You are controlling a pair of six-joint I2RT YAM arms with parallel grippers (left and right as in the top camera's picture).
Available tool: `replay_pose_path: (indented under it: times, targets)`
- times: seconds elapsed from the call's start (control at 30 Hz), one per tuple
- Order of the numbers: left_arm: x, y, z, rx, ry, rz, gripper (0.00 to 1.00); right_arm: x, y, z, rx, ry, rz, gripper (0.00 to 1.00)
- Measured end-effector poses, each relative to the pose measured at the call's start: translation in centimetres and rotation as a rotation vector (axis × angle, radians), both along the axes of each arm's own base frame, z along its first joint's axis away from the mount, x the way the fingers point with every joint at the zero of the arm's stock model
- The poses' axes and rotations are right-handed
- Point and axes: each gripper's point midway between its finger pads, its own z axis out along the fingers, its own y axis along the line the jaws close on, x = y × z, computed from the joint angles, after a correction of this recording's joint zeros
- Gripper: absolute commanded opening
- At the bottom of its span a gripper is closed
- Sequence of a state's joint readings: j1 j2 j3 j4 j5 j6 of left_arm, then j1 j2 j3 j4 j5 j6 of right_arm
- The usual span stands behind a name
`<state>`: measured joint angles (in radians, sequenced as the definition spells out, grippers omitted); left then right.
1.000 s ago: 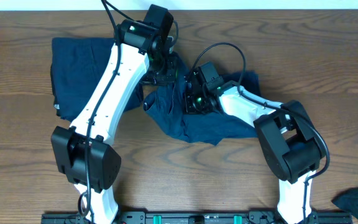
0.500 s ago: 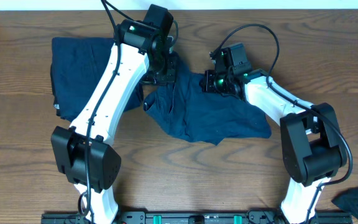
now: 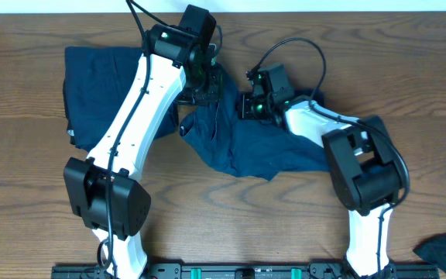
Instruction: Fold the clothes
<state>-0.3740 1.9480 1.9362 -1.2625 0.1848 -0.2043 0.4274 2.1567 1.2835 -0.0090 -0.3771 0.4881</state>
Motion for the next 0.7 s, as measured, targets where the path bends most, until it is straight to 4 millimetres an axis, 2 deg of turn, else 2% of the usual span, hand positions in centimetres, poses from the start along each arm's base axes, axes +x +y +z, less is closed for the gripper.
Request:
replay_pose_path:
  times: [0.23,0.37,0.43,0.53,0.63,0.7]
  targets:
    - [0.3,0.1,0.0,-0.004,-0.008,0.005,0.06,0.4,1.5,0.5,0.029,-0.045,0.025,0.01]
    - [0.6,1.0,0.0,-0.006,-0.004,0.029,0.06,0.0,0.2,0.8,0.008,0.005,0.009,0.04]
    - [0.9,1.6,0.0,-0.006,-0.005,0.045,0.06,-0.2,-1.5,1.7,-0.012,0.033,-0.018,0.05]
    - [1.1,2.3,0.0,-0.006,-0.005,0.061,0.06,-0.1,-5.4,4.8,-0.043,0.051,-0.076,0.02]
    - [1.2,2.5,0.1,-0.006,-0.006,0.068,0.06,-1.3,-11.2,8.3,-0.104,0.102,-0.173,0.01]
    - [1.2,2.5,0.1,-0.006,-0.006,0.068,0.06,-2.5,-14.7,9.7,-0.152,0.15,-0.241,0.01]
